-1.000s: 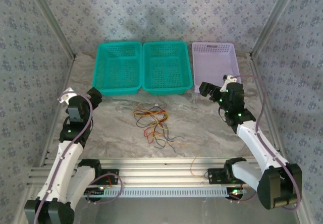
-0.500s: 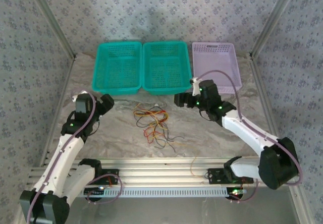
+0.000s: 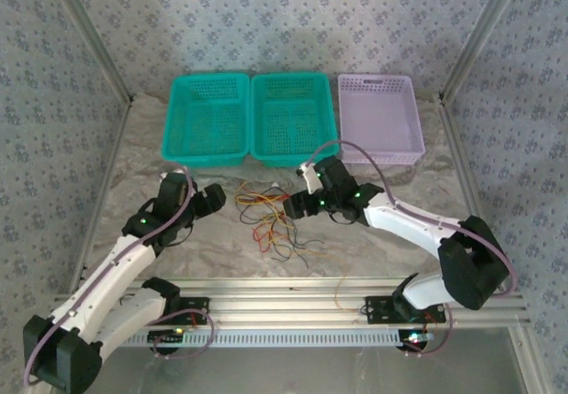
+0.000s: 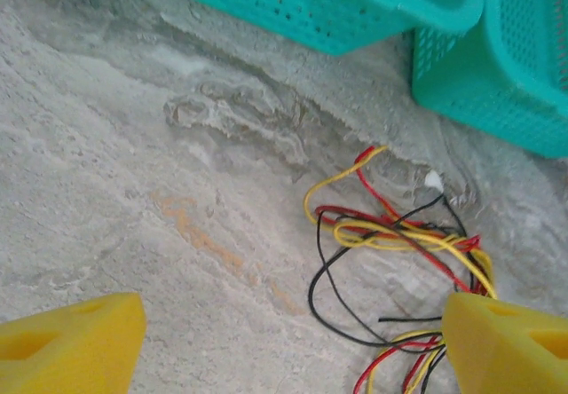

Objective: Untangle the cables

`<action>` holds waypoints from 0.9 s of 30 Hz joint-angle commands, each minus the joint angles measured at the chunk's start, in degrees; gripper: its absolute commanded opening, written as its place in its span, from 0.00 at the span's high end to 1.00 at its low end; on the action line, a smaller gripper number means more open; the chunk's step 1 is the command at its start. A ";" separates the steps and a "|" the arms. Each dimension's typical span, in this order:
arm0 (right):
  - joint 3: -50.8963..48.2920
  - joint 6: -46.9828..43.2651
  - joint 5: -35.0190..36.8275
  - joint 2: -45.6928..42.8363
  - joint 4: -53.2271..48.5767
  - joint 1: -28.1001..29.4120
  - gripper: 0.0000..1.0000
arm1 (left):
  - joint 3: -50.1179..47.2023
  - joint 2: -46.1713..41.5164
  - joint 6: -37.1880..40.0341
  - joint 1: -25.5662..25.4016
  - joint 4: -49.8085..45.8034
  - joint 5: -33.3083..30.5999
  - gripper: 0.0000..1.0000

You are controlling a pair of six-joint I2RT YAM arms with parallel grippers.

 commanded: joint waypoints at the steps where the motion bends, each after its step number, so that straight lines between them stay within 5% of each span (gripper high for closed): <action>1: -1.52 -0.89 1.72 1.64 -0.06 3.48 0.28 | 0.00 2.03 1.39 -2.25 1.08 -1.78 0.14; 6: 1.74 -0.36 1.17 7.66 3.27 6.89 0.33 | 0.18 4.57 1.48 -3.90 2.33 -2.46 0.15; 18: 15.18 -3.84 17.76 22.71 -1.94 7.88 0.63 | -1.98 4.60 -0.80 -5.58 4.80 -3.76 0.15; 25: 23.54 -6.72 17.70 28.93 -3.44 7.31 0.97 | -2.60 3.99 -0.80 -5.99 4.30 -4.76 0.15; 27: 25.04 -7.64 16.81 28.34 -3.87 7.43 1.00 | -2.95 3.73 -1.05 -6.12 4.31 -5.01 0.15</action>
